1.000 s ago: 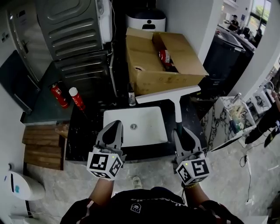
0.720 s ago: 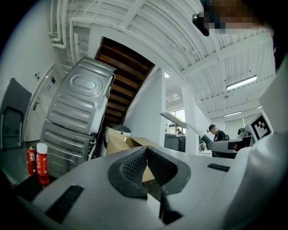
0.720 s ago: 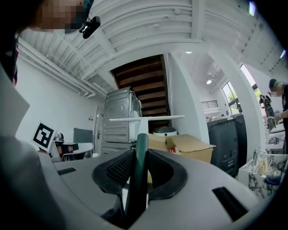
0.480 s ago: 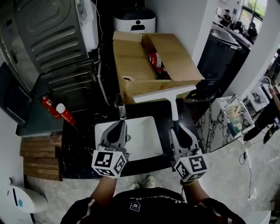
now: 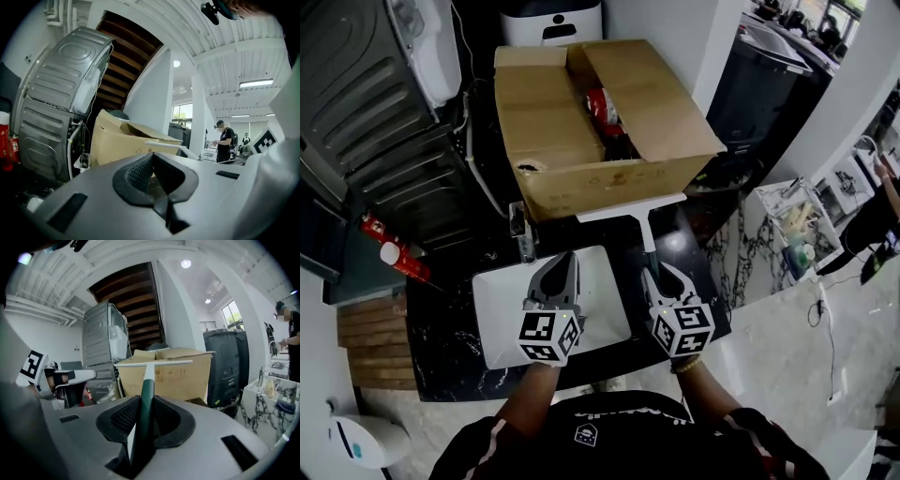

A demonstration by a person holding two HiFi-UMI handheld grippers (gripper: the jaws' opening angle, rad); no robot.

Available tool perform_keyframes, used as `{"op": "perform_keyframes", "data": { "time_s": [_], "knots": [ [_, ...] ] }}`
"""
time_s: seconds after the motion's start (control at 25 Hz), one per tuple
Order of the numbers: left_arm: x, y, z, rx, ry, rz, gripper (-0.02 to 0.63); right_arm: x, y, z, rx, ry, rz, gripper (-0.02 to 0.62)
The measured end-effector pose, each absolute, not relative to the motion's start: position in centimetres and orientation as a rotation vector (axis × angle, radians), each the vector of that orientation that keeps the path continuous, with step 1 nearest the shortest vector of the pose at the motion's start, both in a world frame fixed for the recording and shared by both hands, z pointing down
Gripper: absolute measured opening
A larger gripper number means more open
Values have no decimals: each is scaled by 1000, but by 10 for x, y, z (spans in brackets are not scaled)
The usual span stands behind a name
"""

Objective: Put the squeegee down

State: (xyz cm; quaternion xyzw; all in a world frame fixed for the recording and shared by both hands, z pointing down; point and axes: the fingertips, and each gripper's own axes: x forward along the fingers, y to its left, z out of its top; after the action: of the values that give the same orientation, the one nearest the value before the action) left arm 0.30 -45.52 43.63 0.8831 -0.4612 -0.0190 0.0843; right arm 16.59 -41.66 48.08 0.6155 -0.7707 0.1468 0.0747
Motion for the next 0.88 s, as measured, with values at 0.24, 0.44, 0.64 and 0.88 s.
{"op": "perform_keyframes", "data": {
  "time_s": [0.24, 0.44, 0.64, 0.88],
  "knots": [
    [26, -496, 504, 2551, -1380, 65, 15, 184, -465, 566, 1783, -2193, 580, 123],
    [39, -516, 548, 2497, -1356, 142, 15, 196, -496, 631, 1733, -2081, 668, 123],
    [43, -513, 551, 2491, -1340, 158, 15, 206, -508, 668, 1677, -1990, 689, 124],
    [30, -505, 522, 2516, -1377, 119, 15, 213, -505, 648, 1720, -2012, 617, 153]
  ]
}}
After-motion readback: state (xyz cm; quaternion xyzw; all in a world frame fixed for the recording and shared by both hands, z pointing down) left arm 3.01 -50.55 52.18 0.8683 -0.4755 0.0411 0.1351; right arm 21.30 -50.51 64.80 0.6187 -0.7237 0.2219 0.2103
